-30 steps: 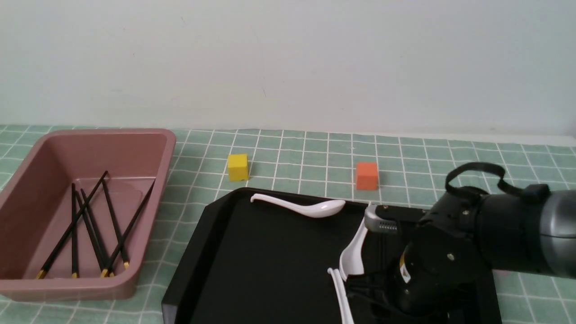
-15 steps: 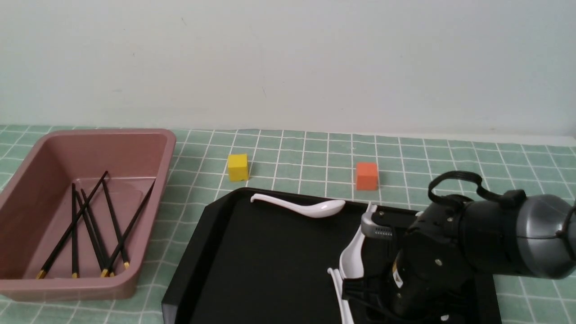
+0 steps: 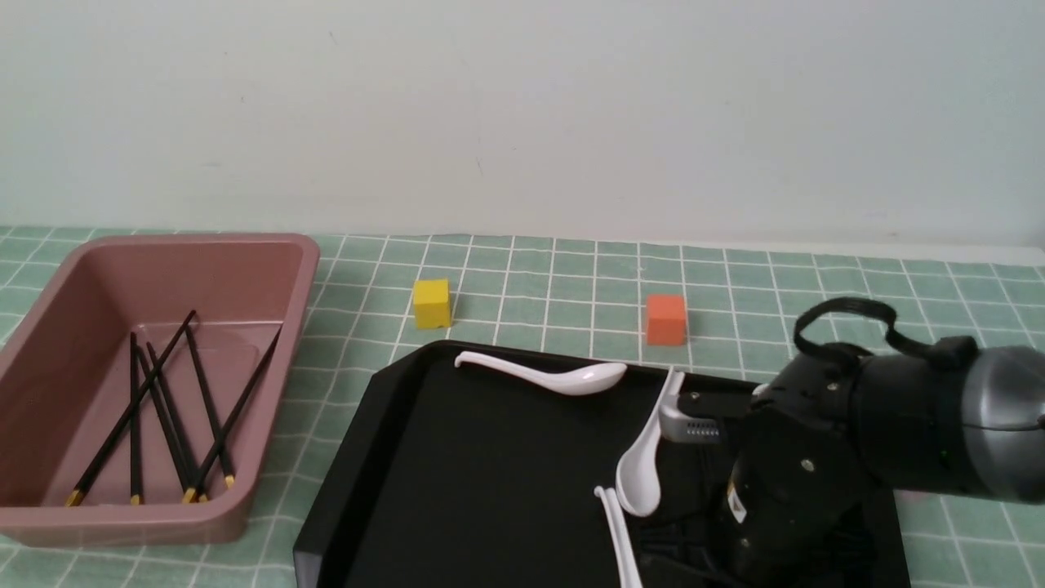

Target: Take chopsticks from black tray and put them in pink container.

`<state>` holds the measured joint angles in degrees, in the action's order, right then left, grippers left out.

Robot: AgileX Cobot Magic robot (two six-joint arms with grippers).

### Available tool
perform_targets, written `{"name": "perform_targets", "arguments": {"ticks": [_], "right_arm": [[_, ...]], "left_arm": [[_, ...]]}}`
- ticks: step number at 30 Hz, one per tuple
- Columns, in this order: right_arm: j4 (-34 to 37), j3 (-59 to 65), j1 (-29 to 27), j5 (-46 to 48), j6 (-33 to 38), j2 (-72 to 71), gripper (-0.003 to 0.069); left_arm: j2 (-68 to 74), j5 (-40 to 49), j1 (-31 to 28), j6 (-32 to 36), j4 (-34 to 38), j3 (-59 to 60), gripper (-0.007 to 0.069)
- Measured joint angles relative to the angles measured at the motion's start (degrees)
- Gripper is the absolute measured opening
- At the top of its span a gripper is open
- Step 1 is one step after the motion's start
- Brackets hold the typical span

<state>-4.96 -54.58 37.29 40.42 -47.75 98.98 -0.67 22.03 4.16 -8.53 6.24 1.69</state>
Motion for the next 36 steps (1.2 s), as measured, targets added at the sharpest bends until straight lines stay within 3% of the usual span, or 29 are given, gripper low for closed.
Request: {"name": "perform_targets", "arguments": {"ticks": [9, 17, 27, 36], "right_arm": [[3.10, 0.00, 0.00, 12.15, 8.75, -17.89, 0.0118], [13.50, -2.89, 0.00, 6.65, 16.70, -26.24, 0.0118], [26.83, -27.76, 1.31, 4.89, 32.34, -7.76, 0.0118], [30.13, -52.28, 9.62, -5.82, 35.15, 17.50, 0.0118]], "left_arm": [[0.00, 0.00, -0.11, 0.00, 0.00, 0.00, 0.0230], [0.00, 0.00, -0.11, 0.00, 0.00, 0.00, 0.0235], [0.00, 0.00, -0.11, 0.00, 0.00, 0.00, 0.0235], [0.00, 0.00, -0.11, 0.00, 0.00, 0.00, 0.0235]]}}
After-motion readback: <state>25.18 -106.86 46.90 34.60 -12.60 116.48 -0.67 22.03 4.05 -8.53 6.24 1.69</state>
